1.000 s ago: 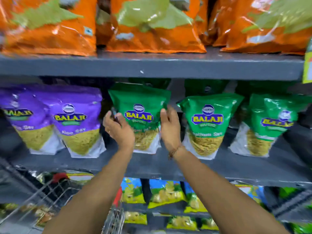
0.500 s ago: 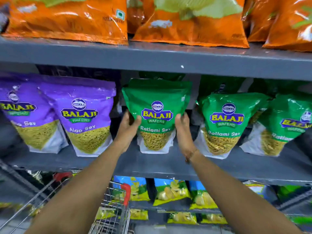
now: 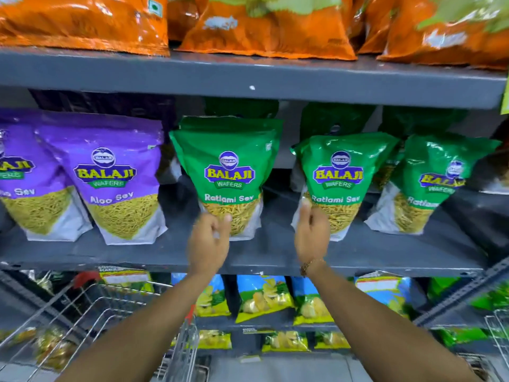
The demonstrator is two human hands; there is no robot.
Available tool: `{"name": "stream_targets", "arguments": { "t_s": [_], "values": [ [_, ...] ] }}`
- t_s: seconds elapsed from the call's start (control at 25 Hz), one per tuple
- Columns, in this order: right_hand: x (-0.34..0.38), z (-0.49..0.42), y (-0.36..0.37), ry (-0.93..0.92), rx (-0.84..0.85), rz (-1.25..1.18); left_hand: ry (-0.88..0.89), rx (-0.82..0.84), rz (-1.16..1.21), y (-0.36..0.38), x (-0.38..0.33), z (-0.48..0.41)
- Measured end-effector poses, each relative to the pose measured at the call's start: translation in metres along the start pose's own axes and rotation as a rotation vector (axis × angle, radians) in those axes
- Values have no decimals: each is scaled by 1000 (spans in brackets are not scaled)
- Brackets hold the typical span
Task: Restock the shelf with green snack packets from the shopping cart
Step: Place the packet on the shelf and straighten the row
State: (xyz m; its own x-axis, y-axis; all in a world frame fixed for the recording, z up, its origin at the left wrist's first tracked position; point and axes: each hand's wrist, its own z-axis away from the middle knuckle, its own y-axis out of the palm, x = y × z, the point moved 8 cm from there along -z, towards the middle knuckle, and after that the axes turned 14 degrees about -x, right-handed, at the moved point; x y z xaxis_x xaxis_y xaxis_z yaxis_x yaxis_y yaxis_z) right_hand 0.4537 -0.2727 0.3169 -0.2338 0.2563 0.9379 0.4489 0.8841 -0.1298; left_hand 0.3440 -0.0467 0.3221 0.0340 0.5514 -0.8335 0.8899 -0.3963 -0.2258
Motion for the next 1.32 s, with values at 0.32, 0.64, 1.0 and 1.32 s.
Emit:
{"name": "stream_targets", "arguments": {
  "t_s": [0.32,0.64,1.0,1.32],
  "values": [
    [22,-154,-61,289,-107,-333,-572,268,509,186,-111,-7],
    [24,-173,-52,235,103,-351,-738,40,700,186,-94,-27],
    [-3,-170,-37,351,116,-558,-626,153,730,195,-102,-15],
    [-57,-117,-34,350,406,-285,-524,530,434,207,-75,59]
  ]
}}
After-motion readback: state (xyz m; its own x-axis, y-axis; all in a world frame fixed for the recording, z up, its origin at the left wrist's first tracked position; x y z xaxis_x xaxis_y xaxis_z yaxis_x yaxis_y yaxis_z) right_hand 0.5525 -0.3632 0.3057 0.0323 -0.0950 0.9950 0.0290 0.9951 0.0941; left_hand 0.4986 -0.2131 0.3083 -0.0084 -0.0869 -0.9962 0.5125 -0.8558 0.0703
